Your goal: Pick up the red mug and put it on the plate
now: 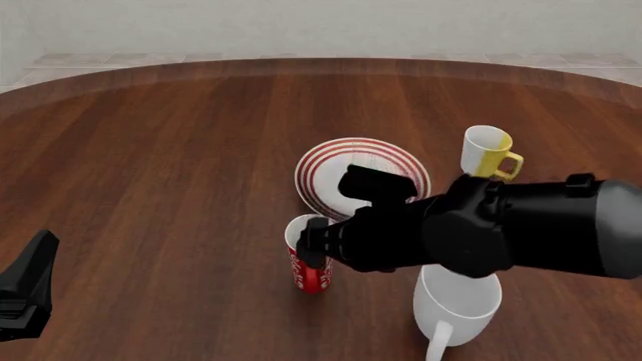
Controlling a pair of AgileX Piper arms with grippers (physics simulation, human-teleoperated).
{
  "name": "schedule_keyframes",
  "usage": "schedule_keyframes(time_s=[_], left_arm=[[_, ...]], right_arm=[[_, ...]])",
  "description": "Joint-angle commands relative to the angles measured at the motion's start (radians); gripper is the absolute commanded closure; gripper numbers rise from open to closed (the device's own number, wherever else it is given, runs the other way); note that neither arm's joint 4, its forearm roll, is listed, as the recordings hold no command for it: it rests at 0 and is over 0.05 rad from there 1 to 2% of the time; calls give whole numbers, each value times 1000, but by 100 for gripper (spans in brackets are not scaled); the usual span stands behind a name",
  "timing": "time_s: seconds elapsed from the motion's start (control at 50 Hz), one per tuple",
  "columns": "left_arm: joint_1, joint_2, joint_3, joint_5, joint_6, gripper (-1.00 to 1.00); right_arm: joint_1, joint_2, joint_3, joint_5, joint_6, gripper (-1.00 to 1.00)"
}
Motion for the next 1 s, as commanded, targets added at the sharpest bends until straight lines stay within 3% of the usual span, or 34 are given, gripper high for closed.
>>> schedule_keyframes(time_s=[0.02,0.48,1.0], left_arm=[[0,0,0,0,0,-100],[0,0,0,0,0,-100],[0,0,0,0,0,-100]], right_arm=[[14,21,5,-12,9,-100],[68,73,25,-48,67,-100],[64,88,28,-57,67,-100]])
